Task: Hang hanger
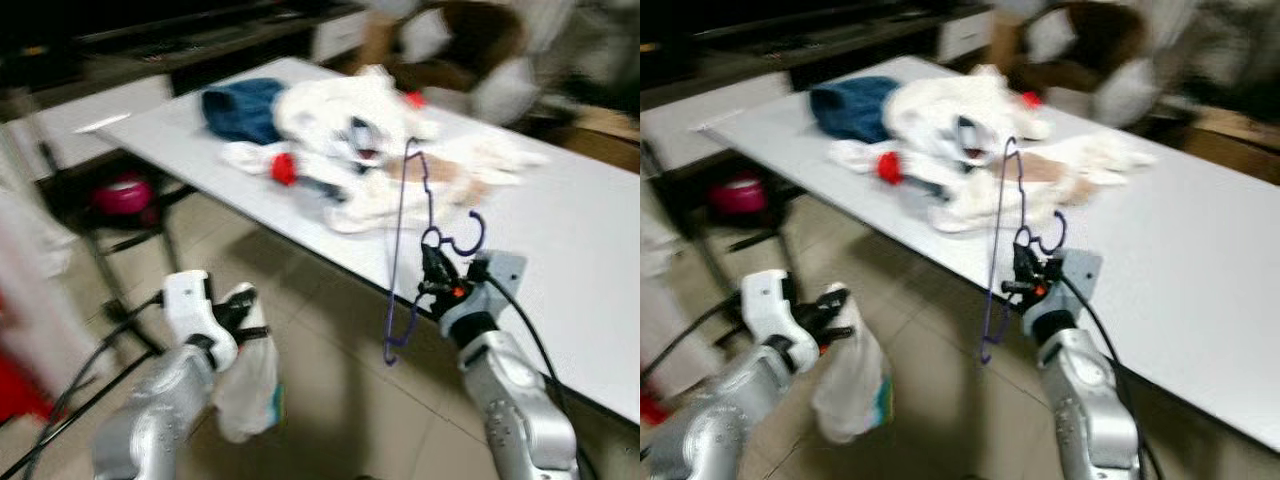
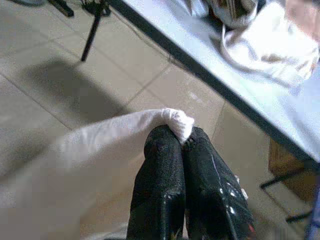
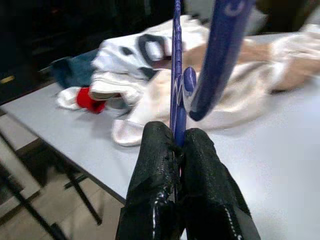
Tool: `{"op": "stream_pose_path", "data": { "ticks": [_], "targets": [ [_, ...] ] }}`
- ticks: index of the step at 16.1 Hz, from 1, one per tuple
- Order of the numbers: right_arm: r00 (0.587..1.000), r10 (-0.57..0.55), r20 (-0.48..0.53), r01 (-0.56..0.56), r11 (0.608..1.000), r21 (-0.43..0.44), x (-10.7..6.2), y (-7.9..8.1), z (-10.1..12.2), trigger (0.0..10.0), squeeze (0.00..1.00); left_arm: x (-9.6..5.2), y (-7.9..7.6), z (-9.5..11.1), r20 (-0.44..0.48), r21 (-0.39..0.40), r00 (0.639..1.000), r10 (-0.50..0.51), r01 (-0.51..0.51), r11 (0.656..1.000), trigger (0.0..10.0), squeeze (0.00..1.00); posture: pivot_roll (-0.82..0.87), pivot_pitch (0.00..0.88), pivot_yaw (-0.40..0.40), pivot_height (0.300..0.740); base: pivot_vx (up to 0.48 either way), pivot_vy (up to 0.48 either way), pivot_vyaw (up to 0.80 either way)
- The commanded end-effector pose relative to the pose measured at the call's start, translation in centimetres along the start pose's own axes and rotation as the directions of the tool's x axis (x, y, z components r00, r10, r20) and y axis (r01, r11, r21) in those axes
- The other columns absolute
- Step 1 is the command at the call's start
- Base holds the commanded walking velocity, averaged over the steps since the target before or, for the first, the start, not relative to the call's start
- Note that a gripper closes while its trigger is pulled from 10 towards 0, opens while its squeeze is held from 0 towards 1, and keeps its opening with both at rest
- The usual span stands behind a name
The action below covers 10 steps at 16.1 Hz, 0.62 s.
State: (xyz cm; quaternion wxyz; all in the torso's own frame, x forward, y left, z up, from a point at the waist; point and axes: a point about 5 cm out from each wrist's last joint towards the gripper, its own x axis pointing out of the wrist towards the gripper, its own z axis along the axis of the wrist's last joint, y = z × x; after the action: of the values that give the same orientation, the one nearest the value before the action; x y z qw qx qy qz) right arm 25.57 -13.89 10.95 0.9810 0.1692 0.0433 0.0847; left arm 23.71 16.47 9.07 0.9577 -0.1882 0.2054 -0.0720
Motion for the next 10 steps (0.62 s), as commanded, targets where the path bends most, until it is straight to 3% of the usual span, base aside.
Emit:
{"op": "stream_pose_path", "data": {
  "ticks": [1, 5, 6, 7, 8, 10],
  "targets": [
    [1.0, -0.002, 0.021, 0.002, 1.0, -0.017, 0.1, 0.1, 0.6, 10.0, 0.0, -0.1, -0.4, 0.3, 0.004, 0.016, 1.0, -0.008, 0.008, 1.0, 10.0, 0.0, -0.02, 0.0, -0.045, 0.74, 0.0, 0.0, -0.8],
    [1.0, -0.013, 0.013, 0.013, 0.999, -0.034, 0.0, 0.0, 0.6, 10.0, 0.0, -0.3, -0.6, 0.7, 0.011, 0.114, 0.998, -0.066, 0.064, 0.991, 10.0, 0.0, -0.02, 0.0, -0.045, 0.74, 0.0, 0.0, -0.8],
    [1.0, -0.013, 0.006, 0.013, 0.999, -0.041, 0.1, -0.1, 0.7, 10.0, 0.0, -0.4, -0.9, 1.4, 0.065, 0.138, 0.994, -0.089, 0.079, 0.987, 10.0, 0.0, -0.02, 0.0, -0.047, 0.74, 0.0, 0.0, -0.8],
    [1.0, -0.006, 0.005, 0.006, 0.999, -0.04, 0.2, 0.0, 1.0, 10.0, 0.0, -0.3, -0.9, 2.1, 0.115, 0.164, 0.99, -0.086, 0.067, 0.984, 10.0, 0.0, -0.02, 0.0, -0.049, 0.74, 0.0, 0.0, -0.8],
    [1.0, 0.008, 0.004, -0.008, 0.999, -0.034, 0.2, 0.1, 1.4, 10.0, 0.0, -0.1, -0.4, 2.6, 0.151, 0.189, 0.989, -0.013, -0.016, 0.982, 10.0, 0.0, -0.02, 0.0, -0.053, 0.74, 0.0, 0.0, -0.8],
    [1.0, 0.025, 0.006, -0.025, 0.999, -0.044, 0.3, 0.3, 1.7, 10.0, 0.0, 0.0, 0.2, 3.9, 0.216, 0.187, 0.975, 0.049, -0.09, 0.978, 10.0, 0.0, -0.02, 0.0, -0.057, 0.74, 0.0, 0.0, -0.8]
  ]
}}
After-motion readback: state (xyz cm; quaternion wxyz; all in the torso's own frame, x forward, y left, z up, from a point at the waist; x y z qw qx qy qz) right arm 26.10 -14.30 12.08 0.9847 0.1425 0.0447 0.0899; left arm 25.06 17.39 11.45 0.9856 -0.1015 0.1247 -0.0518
